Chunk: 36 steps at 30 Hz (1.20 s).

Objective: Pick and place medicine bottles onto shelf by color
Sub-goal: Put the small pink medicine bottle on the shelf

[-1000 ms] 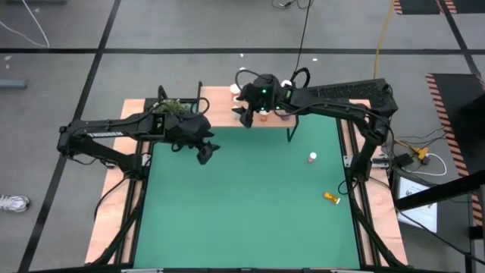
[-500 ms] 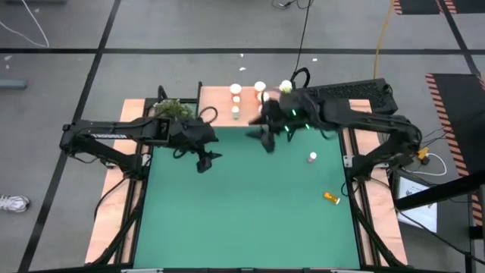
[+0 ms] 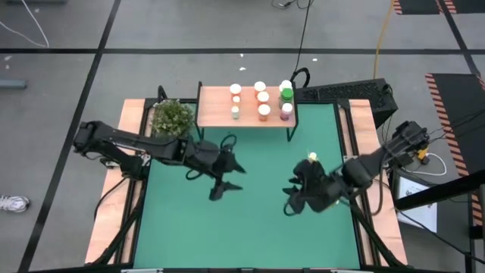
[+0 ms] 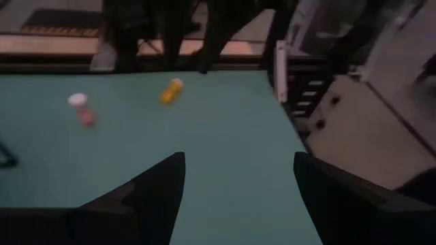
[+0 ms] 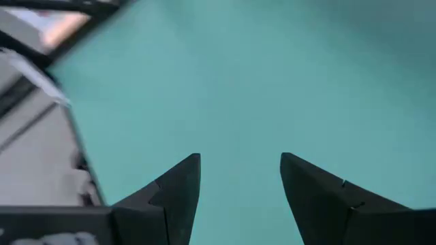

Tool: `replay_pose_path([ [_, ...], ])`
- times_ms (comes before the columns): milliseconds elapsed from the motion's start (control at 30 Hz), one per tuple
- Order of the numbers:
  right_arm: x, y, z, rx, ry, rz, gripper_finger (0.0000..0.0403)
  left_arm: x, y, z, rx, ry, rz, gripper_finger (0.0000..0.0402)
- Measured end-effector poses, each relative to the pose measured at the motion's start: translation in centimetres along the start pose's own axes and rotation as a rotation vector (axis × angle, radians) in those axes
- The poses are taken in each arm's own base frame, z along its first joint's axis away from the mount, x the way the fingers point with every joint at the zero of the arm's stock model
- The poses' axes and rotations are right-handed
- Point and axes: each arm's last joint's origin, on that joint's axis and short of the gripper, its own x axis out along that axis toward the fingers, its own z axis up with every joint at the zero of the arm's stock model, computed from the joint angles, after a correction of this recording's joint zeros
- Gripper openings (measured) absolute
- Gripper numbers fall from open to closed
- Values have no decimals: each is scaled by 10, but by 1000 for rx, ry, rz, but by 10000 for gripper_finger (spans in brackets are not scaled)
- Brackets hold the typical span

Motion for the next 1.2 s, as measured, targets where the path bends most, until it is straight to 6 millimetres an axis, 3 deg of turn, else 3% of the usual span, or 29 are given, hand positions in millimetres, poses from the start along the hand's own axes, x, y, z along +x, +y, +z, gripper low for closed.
replay_pose_path([
  [100, 3, -6, -21, 24, 49, -65, 196, 10, -13, 4, -9, -67, -56, 273],
  [200, 8, -14, -36, 12, 120, -124, 196, 11, -20, 6, -26, -105, -5, 273],
  [467, 20, -28, -63, -74, 348, -157, 196, 6, -17, 24, -147, -301, 57, 273],
  [633, 19, -39, -75, -163, 393, -150, 196, 15, -12, 28, -212, -373, 69, 273],
  [767, 12, -52, -79, -219, 402, -119, 196, 30, -12, 38, -239, -370, 119, 273],
  [967, -4, -74, -77, -272, 385, -49, 196, 68, -14, 68, -208, -335, 149, 273],
  [1200, -16, -94, -81, -270, 356, 53, 196, 98, -1, 91, -215, -347, 185, 273],
])
